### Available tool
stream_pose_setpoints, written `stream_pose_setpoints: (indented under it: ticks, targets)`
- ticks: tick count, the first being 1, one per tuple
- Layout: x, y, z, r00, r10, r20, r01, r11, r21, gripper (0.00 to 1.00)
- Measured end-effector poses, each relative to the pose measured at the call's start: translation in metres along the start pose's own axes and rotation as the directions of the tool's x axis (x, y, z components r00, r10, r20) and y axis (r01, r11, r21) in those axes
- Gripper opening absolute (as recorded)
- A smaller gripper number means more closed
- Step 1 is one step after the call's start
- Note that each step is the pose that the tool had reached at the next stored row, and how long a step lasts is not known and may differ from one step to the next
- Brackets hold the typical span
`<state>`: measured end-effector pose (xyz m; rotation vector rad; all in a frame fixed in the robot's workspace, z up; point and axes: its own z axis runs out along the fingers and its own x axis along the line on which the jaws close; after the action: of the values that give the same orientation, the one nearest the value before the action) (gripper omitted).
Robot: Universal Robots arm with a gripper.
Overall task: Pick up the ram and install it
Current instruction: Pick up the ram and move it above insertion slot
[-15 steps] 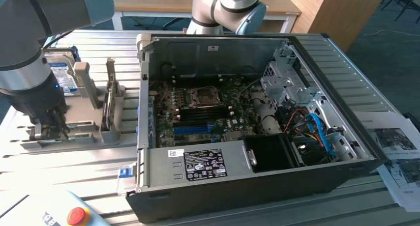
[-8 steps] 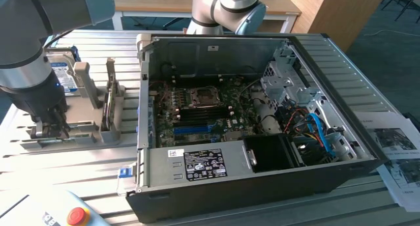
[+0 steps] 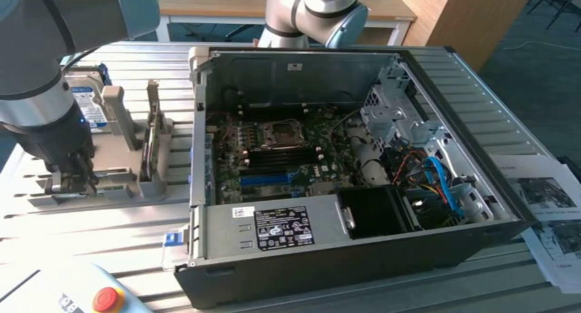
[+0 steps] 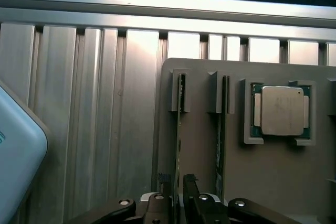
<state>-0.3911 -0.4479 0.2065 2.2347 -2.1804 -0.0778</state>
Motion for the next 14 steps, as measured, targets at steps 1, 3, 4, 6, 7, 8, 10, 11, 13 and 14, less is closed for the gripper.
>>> stream_pose_setpoints:
  ticks: [1,3,4,6,7,8,10,11,13,14]
  targets:
    - [0.0,0.0,0.0,1.0,0.0,0.0,0.0,1.0,-0.0001,0.24]
    - [0.0,0.0,0.0,1.0,0.0,0.0,0.0,1.0,-0.0001,0.24]
    - [-0.0001,0.0,0.0001,1.0,0.0,0.0001,0.0,1.0,0.0001,0.24]
    - [-0.0011,0.0,0.0002,1.0,0.0,0.0002,0.0,1.0,0.0003,0.24]
    - [-0.0012,-0.0001,0.0002,1.0,0.0,0.0002,0.0,1.0,0.0002,0.24]
    - [-0.0012,-0.0001,0.0002,1.0,0.0,0.0001,0.0,1.0,0.0002,0.24]
    - [-0.0012,-0.0001,0.0002,1.0,0.0,0.0,0.0,1.0,0.0,0.24]
    - [-0.0012,-0.0001,0.0006,1.0,0.0,0.0,0.0,1.0,0.0,0.24]
    - [-0.0012,-0.0001,0.0012,1.0,0.0,0.0,0.0,1.0,-0.0001,0.24]
    - [-0.0012,-0.0001,0.0015,1.0,0.0,0.0,0.0,1.0,-0.0001,0.24]
